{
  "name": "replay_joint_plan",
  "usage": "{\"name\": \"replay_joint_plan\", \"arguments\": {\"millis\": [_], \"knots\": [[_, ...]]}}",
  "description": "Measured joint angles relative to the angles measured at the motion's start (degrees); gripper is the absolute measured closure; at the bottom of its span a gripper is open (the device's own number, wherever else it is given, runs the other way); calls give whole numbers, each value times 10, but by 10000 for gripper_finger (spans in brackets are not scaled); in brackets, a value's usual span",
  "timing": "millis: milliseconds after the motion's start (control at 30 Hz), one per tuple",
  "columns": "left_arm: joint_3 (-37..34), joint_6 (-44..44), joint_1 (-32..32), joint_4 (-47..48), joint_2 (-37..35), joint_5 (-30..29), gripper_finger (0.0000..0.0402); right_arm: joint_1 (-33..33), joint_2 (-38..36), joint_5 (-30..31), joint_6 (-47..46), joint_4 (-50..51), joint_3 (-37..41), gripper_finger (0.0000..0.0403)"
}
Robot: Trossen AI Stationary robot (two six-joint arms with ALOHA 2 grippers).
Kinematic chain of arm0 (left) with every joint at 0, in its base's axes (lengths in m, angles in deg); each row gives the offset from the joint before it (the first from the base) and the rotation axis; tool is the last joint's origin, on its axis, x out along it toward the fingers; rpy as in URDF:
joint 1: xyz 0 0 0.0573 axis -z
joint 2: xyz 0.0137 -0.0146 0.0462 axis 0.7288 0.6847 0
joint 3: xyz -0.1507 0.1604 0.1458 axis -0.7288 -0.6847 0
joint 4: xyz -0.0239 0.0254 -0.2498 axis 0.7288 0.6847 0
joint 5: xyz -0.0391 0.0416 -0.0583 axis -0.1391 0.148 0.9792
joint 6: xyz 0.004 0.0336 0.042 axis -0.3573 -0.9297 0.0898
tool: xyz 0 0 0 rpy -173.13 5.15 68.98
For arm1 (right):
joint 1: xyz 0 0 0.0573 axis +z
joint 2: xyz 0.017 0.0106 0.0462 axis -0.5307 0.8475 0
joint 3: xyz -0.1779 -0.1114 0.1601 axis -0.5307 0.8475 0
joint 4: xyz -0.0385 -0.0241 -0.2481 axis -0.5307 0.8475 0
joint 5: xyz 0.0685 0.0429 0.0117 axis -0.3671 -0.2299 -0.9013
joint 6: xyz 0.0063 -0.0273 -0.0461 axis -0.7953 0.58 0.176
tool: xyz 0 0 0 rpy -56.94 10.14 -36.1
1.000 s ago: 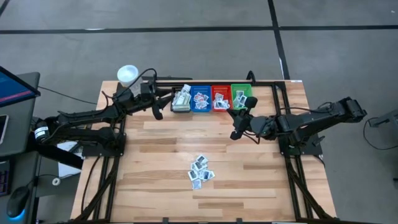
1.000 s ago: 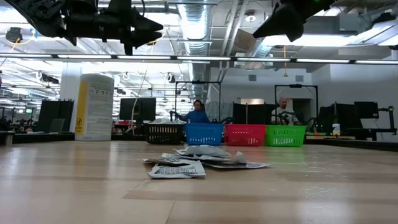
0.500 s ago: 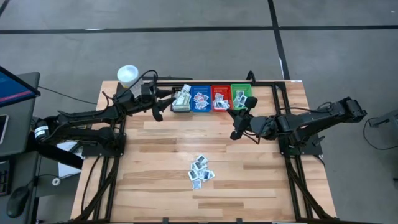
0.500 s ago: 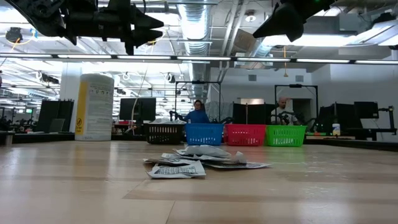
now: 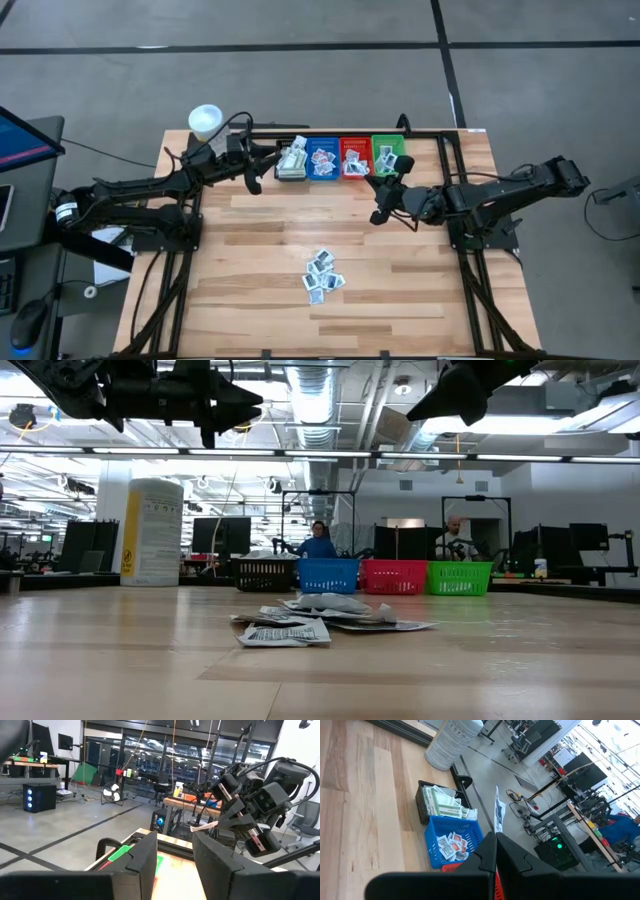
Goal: Pick & Place First Aid Supplies
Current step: Put the blue alcohol pad in the green bin
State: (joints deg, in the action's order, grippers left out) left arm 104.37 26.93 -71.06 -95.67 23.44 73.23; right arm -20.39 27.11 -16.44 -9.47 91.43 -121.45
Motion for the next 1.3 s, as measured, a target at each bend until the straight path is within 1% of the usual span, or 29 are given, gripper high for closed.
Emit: {"name": "replay_joint_plan", "arguments": {"millis": [267, 400, 500, 700, 867, 933, 1033, 1167, 1233, 1300], "knots": [[0, 0, 3, -12, 0, 0, 279, 2, -1, 0, 1, 0, 0, 403], [0, -1, 3, -17, 0, -1, 279, 3, -16, 0, 1, 2, 0, 403], [0, -2, 3, -29, 0, -12, 279, 3, -41, 0, -6, 28, 0, 403], [0, -26, -6, -44, 0, -38, 279, 3, -110, -6, -58, 130, 0, 403], [0, -35, -20, -50, 0, -39, 279, 3, -152, -53, -69, 173, 0, 403], [0, -42, -25, -52, 1, -39, 279, 2, -165, -80, -67, 180, 2, 403], [0, -51, -34, -57, 3, -39, 279, -2, -189, -131, -44, 169, 25, 403], [0, -50, -43, -65, 6, -39, 279, -17, -215, -194, -2, 73, 86, 403], [0, -50, -43, -68, 9, -39, 279, -22, -217, -223, 26, 13, 113, 403], [0, -50, -43, -66, 10, -39, 279, -27, -211, -251, 61, -25, 126, 403]]}}
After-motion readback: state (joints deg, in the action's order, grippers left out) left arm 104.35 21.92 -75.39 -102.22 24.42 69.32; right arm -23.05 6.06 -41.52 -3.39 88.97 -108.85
